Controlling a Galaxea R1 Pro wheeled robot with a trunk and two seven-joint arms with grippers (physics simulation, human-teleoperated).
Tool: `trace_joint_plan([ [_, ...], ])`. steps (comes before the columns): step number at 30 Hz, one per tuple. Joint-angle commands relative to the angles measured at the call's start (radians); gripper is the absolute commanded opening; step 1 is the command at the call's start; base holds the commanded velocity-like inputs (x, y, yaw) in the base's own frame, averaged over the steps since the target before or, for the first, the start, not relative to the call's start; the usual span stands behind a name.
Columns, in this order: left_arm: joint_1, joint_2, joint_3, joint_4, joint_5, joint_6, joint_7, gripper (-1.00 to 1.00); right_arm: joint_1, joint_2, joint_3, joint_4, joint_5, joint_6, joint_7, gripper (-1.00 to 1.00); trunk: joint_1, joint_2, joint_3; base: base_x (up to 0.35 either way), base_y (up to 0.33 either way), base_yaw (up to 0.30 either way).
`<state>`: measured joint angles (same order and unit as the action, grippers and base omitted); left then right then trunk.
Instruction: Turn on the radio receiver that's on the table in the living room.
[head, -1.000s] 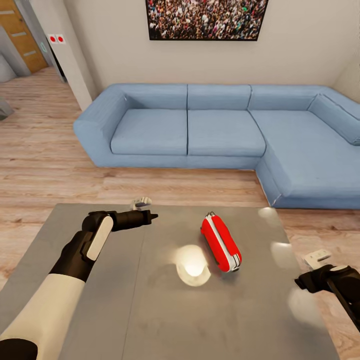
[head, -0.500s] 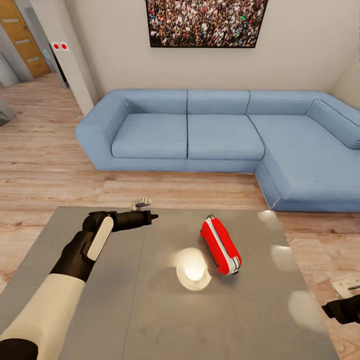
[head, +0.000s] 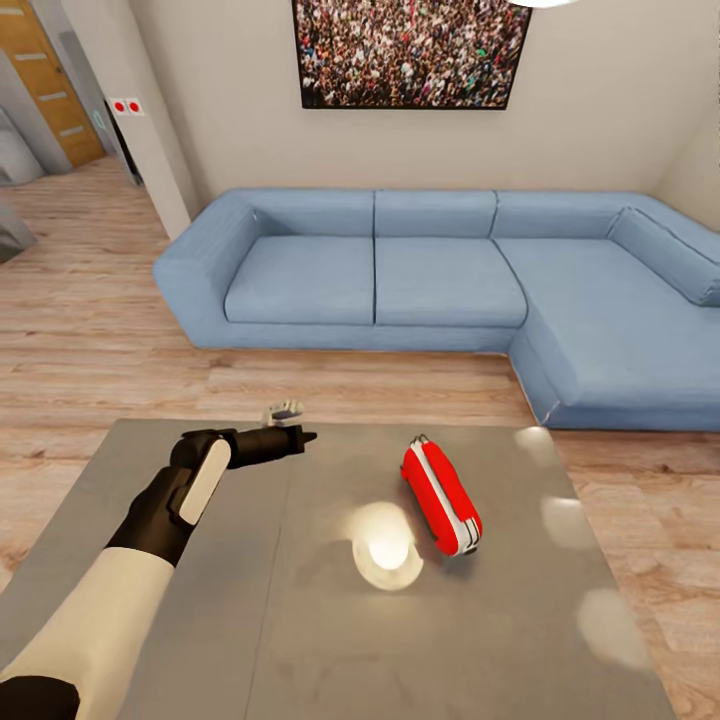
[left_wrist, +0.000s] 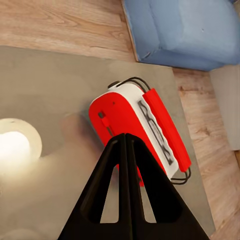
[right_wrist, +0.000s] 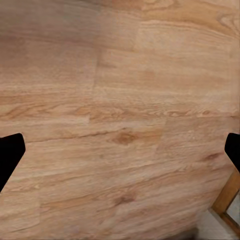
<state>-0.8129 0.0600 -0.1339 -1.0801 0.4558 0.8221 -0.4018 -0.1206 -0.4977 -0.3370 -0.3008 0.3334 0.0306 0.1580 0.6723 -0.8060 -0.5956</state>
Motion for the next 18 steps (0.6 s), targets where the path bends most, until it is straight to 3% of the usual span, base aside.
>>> trace_joint_plan([
  [1,0.000,0.000,0.000,0.001,0.000,-0.001,0.000,-1.00,-0.001,-0.004,0.001,0.078,0.000,-0.056,-0.017,1.00,0.000,0.000,0.002,0.000,0.000,0.000],
  [4,0.000,0.000,-0.001,0.007,0.001,-0.001,-0.001,-1.00,-0.001,-0.007,0.005,0.250,0.000,-0.184,-0.039,1.00,0.000,0.000,0.006,0.000,0.000,0.000],
  [8,0.000,-0.001,-0.001,0.015,0.002,-0.001,-0.002,-1.00,0.018,0.004,0.008,0.309,0.000,-0.246,-0.042,1.00,0.000,0.000,0.013,0.000,0.000,0.000],
  [10,0.000,0.000,-0.001,0.027,0.001,-0.001,-0.002,-1.00,0.063,0.040,0.008,0.325,-0.001,-0.265,-0.037,1.00,0.000,0.000,0.016,0.000,0.000,0.000],
  [13,0.000,0.000,-0.001,0.037,0.000,-0.001,-0.002,-1.00,0.078,0.106,0.009,0.328,-0.001,-0.269,-0.034,1.00,0.000,0.000,0.021,0.000,0.000,0.000],
  [15,0.000,0.000,-0.001,0.041,-0.001,-0.001,-0.002,-1.00,0.083,0.182,0.009,0.329,0.001,-0.269,-0.033,1.00,0.000,0.000,0.024,0.000,0.000,0.000],
  [16,0.000,0.000,-0.001,0.042,-0.001,-0.001,-0.002,-1.00,0.083,0.196,0.009,0.329,0.001,-0.268,-0.033,1.00,0.000,0.000,0.025,0.000,0.000,0.000],
  [18,0.000,0.000,-0.001,0.043,-0.001,-0.001,-0.002,-1.00,0.085,0.253,0.009,0.329,0.004,-0.265,-0.033,1.00,0.000,0.000,0.029,0.000,0.000,0.000],
])
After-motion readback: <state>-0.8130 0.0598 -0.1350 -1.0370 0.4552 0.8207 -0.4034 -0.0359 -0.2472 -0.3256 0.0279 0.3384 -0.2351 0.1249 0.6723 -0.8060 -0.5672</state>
